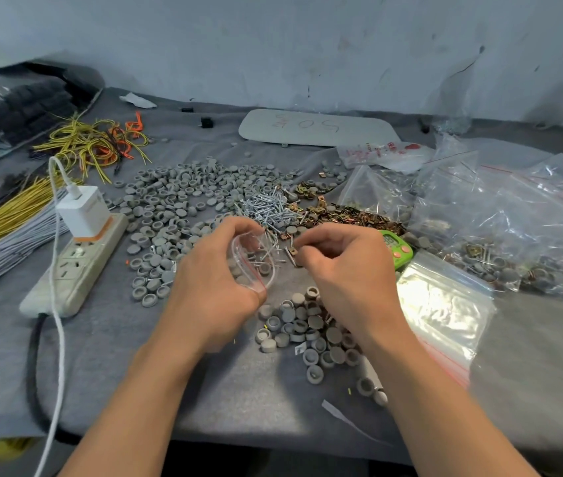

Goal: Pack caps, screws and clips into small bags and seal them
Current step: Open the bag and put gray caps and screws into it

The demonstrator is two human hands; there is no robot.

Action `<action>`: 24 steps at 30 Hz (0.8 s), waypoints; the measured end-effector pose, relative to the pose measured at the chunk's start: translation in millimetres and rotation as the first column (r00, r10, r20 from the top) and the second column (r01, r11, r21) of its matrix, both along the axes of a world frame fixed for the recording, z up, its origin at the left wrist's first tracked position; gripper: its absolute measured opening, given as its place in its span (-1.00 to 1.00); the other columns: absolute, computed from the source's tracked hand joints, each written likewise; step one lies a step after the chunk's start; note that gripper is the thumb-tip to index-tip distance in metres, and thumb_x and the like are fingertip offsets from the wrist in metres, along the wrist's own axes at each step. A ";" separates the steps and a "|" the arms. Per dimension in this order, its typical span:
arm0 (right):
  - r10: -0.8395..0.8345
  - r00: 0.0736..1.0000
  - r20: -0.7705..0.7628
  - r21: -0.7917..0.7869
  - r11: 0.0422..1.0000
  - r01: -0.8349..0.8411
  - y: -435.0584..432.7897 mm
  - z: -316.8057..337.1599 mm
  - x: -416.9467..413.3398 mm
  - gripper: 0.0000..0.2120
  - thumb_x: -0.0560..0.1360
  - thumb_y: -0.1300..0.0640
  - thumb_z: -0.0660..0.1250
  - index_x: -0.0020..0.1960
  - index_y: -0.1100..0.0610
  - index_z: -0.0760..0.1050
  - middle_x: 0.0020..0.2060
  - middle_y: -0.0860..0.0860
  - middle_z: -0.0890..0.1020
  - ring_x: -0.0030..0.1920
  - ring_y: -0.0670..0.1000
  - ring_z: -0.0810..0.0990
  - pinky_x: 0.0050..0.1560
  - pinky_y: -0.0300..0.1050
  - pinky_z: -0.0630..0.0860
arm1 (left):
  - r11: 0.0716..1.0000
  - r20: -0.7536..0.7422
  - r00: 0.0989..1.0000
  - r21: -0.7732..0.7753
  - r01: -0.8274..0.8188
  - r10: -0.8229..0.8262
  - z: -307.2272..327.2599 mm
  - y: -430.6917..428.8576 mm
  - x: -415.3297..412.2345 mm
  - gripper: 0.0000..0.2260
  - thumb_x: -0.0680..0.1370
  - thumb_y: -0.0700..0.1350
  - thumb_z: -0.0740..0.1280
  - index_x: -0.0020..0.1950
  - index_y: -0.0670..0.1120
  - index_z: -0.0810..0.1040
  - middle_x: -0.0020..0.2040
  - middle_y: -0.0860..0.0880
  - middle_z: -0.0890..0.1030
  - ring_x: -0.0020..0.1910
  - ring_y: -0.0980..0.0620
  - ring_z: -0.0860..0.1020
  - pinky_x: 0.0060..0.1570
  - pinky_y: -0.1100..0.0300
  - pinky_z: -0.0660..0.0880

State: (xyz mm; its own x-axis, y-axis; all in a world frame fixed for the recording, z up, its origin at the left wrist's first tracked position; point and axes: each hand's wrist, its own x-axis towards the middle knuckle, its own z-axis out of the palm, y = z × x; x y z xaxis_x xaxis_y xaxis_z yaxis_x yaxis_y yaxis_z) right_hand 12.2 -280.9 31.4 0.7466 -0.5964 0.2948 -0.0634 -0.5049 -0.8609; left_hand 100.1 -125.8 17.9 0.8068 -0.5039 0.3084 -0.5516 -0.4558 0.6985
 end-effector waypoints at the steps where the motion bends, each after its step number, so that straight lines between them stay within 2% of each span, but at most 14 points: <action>1: 0.000 0.995 -0.097 -0.057 0.998 -0.006 -1.7 0.2 -1.0 -0.86 0.49 0.19 0.51 -0.14 -0.05 0.75 -0.32 -0.23 0.70 -0.26 -0.25 0.68 -0.16 -0.31 0.64 | 1.000 0.009 1.000 -0.016 -0.006 0.006 -0.2 1.4 0.9 -0.41 0.31 -0.20 0.58 0.14 0.32 0.45 0.00 0.24 0.62 -0.03 0.39 0.55 -0.21 0.53 0.39; 2: 0.013 0.981 -0.195 -0.119 0.992 -0.037 -2.0 -0.2 -1.8 -0.88 0.50 0.15 0.51 -0.13 -0.07 0.75 -0.32 -0.25 0.69 -0.24 -0.25 0.67 -0.08 -0.28 0.65 | 1.000 0.015 1.000 -0.022 -0.014 0.014 -0.3 2.4 1.5 -0.41 0.32 -0.20 0.58 0.14 0.31 0.46 0.01 0.24 0.62 -0.01 0.42 0.53 -0.20 0.57 0.38; 3: 0.029 0.960 -0.279 -0.180 0.980 -0.081 -0.7 -1.4 -2.2 -0.91 0.50 0.10 0.50 -0.12 -0.07 0.74 -0.29 -0.26 0.68 -0.20 -0.22 0.66 0.07 -0.16 0.66 | 1.000 0.017 1.000 -0.020 -0.021 0.021 -0.1 3.1 1.8 -0.41 0.32 -0.20 0.59 0.15 0.31 0.45 0.02 0.24 0.61 -0.01 0.41 0.53 -0.20 0.56 0.38; 5: 0.038 0.912 -0.408 -0.301 0.938 -0.174 5.7 -5.1 -1.1 -0.92 0.53 0.01 0.45 -0.09 -0.08 0.74 -0.21 -0.20 0.69 -0.04 -0.05 0.63 0.29 0.08 0.52 | 1.000 0.019 0.999 -0.001 -0.028 0.028 -0.3 3.4 1.9 -0.40 0.33 -0.19 0.60 0.16 0.32 0.44 0.05 0.23 0.60 -0.02 0.34 0.55 -0.22 0.50 0.38; 7: 0.007 0.872 -0.490 -0.400 0.887 -0.232 12.8 -8.0 1.8 -0.88 0.54 -0.06 0.42 -0.12 -0.08 0.70 -0.18 -0.16 0.67 0.00 0.01 0.53 0.30 0.07 0.37 | 0.999 0.030 0.999 0.020 -0.028 0.027 -0.5 3.1 1.2 -0.40 0.34 -0.16 0.60 0.18 0.33 0.43 0.07 0.22 0.59 0.02 0.26 0.55 -0.15 0.41 0.37; 10: 0.009 0.837 -0.546 -0.411 0.868 -0.278 16.2 -9.6 6.1 -0.87 0.53 -0.01 0.39 -0.20 -0.08 0.58 -0.17 -0.12 0.65 -0.04 0.04 0.54 0.22 0.06 0.30 | 0.998 0.056 0.998 0.049 -0.033 0.030 -0.5 2.4 0.8 -0.38 0.35 -0.16 0.59 0.19 0.35 0.41 0.08 0.21 0.58 0.03 0.18 0.53 -0.14 0.34 0.36; 13: 0.014 0.821 -0.571 -0.424 0.851 -0.310 16.7 -10.5 6.8 -0.88 0.54 0.00 0.36 -0.16 -0.04 0.57 -0.14 -0.07 0.63 -0.02 0.08 0.56 0.16 0.06 0.25 | 0.994 0.054 0.998 0.096 -0.047 0.042 -1.4 1.0 1.5 -0.36 0.35 -0.16 0.58 0.21 0.36 0.39 0.10 0.21 0.56 0.07 0.10 0.52 -0.06 0.16 0.39; 15: 0.019 0.827 -0.562 -0.425 0.852 -0.308 16.5 -11.2 5.8 -0.85 0.55 -0.01 0.37 -0.19 -0.05 0.53 -0.16 -0.07 0.62 -0.04 0.06 0.54 0.17 0.04 0.26 | 0.992 0.056 0.997 0.114 -0.052 0.046 -3.0 0.6 2.5 -0.35 0.35 -0.17 0.58 0.22 0.36 0.38 0.11 0.21 0.56 0.09 0.10 0.51 -0.03 0.15 0.37; 18: 0.040 0.873 -0.486 -0.332 0.916 -0.226 15.9 -11.3 4.6 -0.81 0.56 0.05 0.41 -0.22 -0.05 0.53 -0.21 -0.12 0.63 -0.08 0.00 0.57 0.30 0.10 0.40 | 0.993 0.076 0.996 0.113 -0.045 0.037 -4.7 0.7 3.7 -0.39 0.34 -0.10 0.60 0.22 0.34 0.40 0.06 0.23 0.55 0.06 0.11 0.49 -0.12 0.28 0.33; 21: 0.025 0.925 -0.378 -0.203 0.973 -0.109 14.6 -6.7 4.8 -0.84 0.55 0.05 0.47 -0.21 -0.03 0.60 -0.30 -0.15 0.64 -0.17 -0.04 0.62 0.16 0.13 0.59 | 0.987 0.088 0.996 0.153 -0.048 0.035 -5.8 -0.5 2.2 -0.41 0.35 0.00 0.61 0.24 0.31 0.39 0.06 0.21 0.52 0.07 0.10 0.46 -0.06 0.19 0.37; 23: 0.012 0.918 -0.397 -0.237 0.965 -0.115 13.8 -3.6 5.1 -0.86 0.53 0.07 0.47 -0.20 -0.03 0.59 -0.30 -0.15 0.64 -0.20 -0.04 0.63 0.09 0.10 0.62 | 0.983 0.094 0.995 0.176 -0.059 0.043 -7.5 -1.3 1.5 -0.37 0.34 -0.03 0.62 0.27 0.30 0.39 0.07 0.19 0.50 0.10 0.10 0.45 0.03 0.14 0.37; 24: 0.007 0.900 -0.436 -0.272 0.952 -0.139 13.5 -3.0 5.1 -0.88 0.53 0.07 0.46 -0.18 -0.04 0.59 -0.27 -0.13 0.66 -0.16 -0.01 0.64 0.11 0.10 0.61 | 0.982 0.098 0.994 0.179 -0.064 0.046 -7.9 -1.6 1.8 -0.37 0.34 -0.06 0.62 0.27 0.30 0.38 0.07 0.19 0.50 0.10 0.10 0.44 0.04 0.14 0.36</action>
